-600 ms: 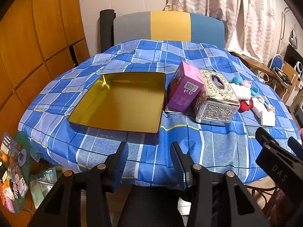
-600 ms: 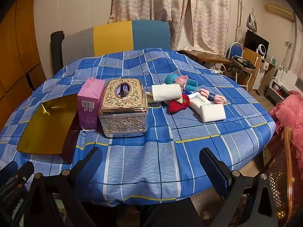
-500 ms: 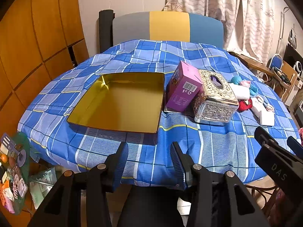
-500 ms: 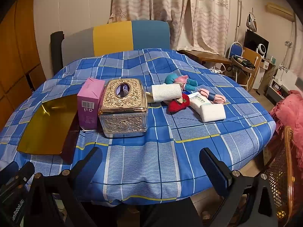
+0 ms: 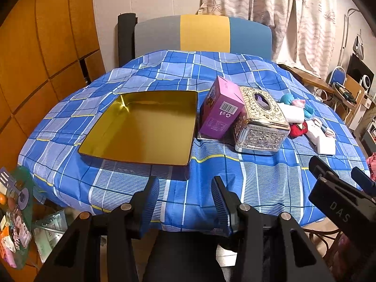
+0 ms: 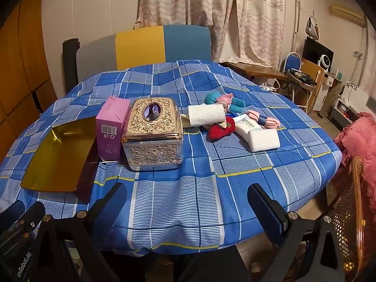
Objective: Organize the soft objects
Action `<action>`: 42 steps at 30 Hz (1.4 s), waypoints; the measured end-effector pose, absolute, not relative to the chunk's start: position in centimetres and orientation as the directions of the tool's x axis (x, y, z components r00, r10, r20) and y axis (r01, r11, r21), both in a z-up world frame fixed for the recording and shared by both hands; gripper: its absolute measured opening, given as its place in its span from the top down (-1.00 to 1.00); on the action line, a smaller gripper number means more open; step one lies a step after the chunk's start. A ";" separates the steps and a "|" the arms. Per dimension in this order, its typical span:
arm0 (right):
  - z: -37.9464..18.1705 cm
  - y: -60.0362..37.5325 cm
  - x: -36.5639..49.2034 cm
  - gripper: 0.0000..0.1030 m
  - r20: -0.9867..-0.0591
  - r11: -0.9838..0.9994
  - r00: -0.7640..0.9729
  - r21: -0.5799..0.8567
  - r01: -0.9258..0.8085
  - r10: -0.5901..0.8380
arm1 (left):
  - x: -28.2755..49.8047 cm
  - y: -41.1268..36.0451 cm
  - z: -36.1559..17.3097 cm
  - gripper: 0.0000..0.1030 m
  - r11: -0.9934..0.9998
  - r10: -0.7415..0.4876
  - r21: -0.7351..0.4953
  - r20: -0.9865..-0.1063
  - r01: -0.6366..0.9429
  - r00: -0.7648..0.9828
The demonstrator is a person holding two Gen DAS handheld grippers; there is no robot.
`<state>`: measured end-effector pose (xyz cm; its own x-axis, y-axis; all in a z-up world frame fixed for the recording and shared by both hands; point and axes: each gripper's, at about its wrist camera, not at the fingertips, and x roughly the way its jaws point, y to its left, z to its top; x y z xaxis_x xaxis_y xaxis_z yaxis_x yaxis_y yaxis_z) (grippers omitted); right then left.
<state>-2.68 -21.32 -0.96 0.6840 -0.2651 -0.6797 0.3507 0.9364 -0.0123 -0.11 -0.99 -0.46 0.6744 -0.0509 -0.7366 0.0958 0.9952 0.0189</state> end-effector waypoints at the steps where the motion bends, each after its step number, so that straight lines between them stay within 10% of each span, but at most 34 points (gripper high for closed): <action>1: -0.9 -21.3 -2.7 -1.00 -0.679 0.936 0.684 -0.012 0.351 -0.265 | -0.1 -1.0 -0.5 0.09 0.995 -0.052 0.018 -0.736 0.096 0.675; 33: -1.3 -21.7 -2.5 -1.00 -0.682 0.936 0.685 0.002 0.352 -0.256 | 0.1 -1.3 -1.3 0.09 0.992 -0.078 0.005 -0.754 0.125 0.652; 42: -2.7 -26.1 -0.4 -1.00 -0.668 0.969 0.725 0.025 0.246 -0.167 | 0.9 -1.4 -4.3 0.09 0.956 -0.281 -0.186 -0.796 0.226 0.536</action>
<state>-0.37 -26.13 -2.73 0.7254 -0.1668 -0.6678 0.2461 0.9689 0.0253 0.92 -1.36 -4.35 0.5363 -0.2815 -0.7957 0.2264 0.9562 -0.1857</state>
